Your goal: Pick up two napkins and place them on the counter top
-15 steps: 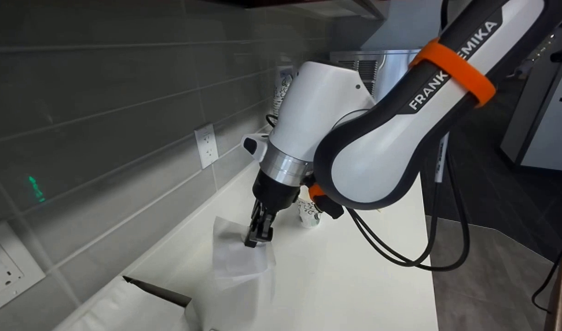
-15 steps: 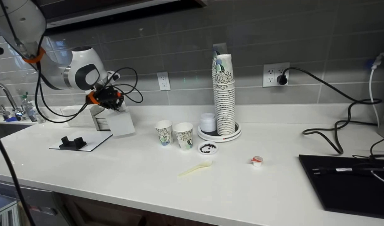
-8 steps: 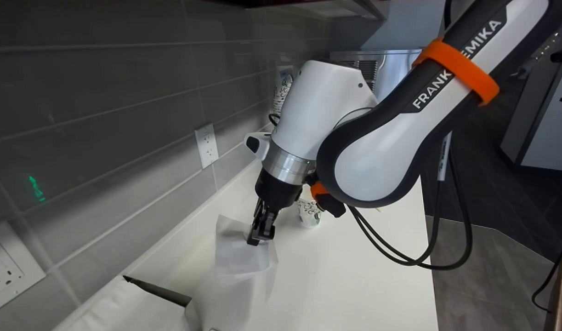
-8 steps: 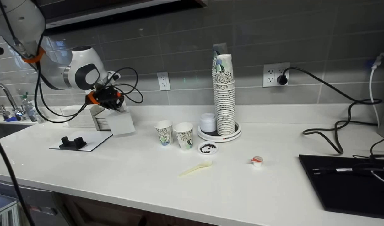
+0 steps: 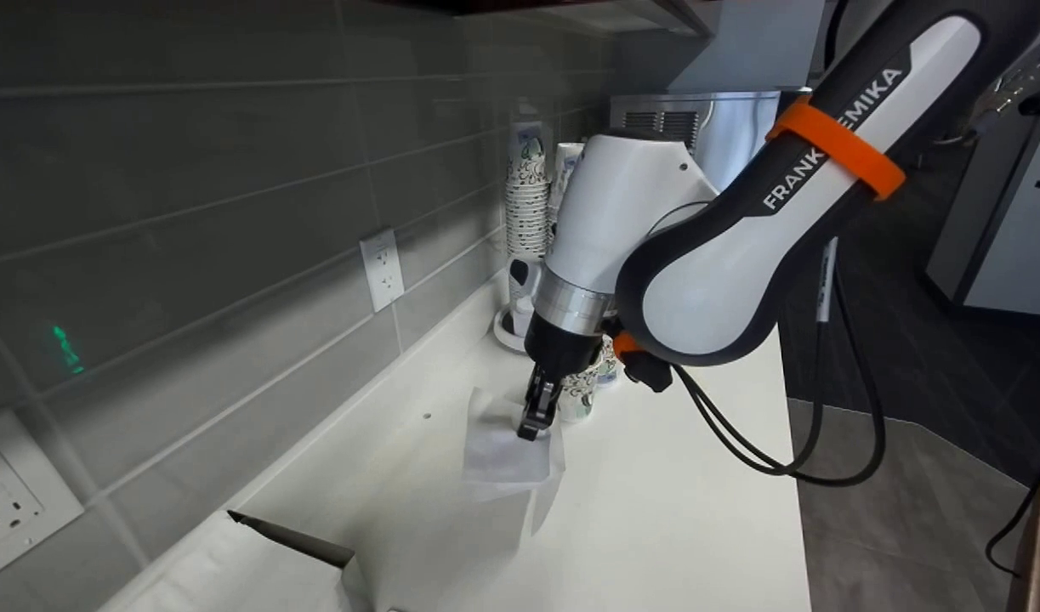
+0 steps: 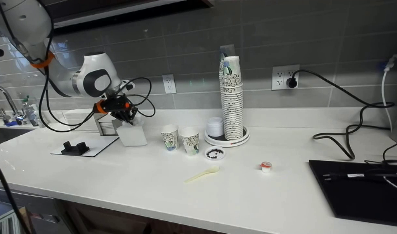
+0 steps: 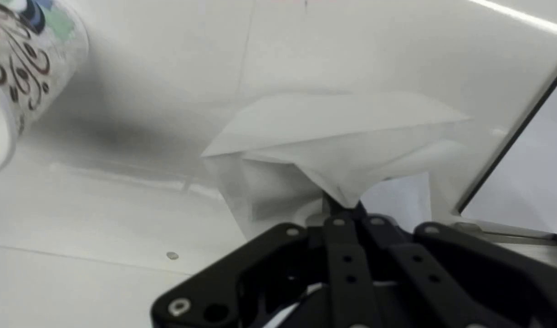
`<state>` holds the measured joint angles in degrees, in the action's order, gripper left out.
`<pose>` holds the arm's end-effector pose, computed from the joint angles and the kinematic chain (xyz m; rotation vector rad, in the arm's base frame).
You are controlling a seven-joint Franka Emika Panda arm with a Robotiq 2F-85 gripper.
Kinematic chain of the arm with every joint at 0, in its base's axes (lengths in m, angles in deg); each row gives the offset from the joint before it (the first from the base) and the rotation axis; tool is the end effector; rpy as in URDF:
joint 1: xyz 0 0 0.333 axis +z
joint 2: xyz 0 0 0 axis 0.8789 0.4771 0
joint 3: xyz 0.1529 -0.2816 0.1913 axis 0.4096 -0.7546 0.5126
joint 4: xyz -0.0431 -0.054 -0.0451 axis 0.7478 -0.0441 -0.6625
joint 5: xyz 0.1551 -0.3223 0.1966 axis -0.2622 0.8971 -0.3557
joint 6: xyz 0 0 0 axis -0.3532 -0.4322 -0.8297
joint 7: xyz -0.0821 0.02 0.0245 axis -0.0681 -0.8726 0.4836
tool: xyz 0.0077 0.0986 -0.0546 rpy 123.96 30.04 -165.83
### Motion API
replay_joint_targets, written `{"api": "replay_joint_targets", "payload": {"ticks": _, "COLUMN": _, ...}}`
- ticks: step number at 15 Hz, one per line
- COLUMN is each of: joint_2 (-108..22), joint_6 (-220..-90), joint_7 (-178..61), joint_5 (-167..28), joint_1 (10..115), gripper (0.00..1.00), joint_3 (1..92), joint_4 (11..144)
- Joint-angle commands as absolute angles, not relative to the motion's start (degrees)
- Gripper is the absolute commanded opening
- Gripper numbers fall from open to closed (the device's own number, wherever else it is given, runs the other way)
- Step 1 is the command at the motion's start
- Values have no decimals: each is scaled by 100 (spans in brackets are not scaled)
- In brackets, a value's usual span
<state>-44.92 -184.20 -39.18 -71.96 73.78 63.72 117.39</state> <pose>0.5237 0.2472 0.3088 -2.8498 -1.0137 -0.4599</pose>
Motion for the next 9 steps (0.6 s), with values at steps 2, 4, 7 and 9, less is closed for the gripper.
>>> {"api": "replay_joint_targets", "payload": {"ticks": 2, "joint_2": -4810, "joint_6": -18546, "joint_7": -4343, "joint_5": -7323, "joint_1": 7151, "gripper": 0, "joint_3": 6356, "joint_4": 12430}}
{"api": "replay_joint_targets", "payload": {"ticks": 4, "joint_2": -4876, "joint_6": -18780, "joint_7": -4490, "joint_5": -7361, "joint_1": 7054, "gripper": 0, "joint_3": 6309, "joint_4": 12749}}
{"api": "replay_joint_targets", "payload": {"ticks": 7, "joint_2": -4997, "joint_6": -19231, "joint_7": -4715, "joint_5": -7353, "joint_1": 6911, "gripper": 0, "joint_3": 6182, "joint_4": 13265}}
{"api": "replay_joint_targets", "payload": {"ticks": 9, "joint_2": -5064, "joint_6": -19456, "joint_7": -4864, "joint_5": -7285, "joint_1": 6840, "gripper": 0, "joint_3": 6030, "joint_4": 13540}}
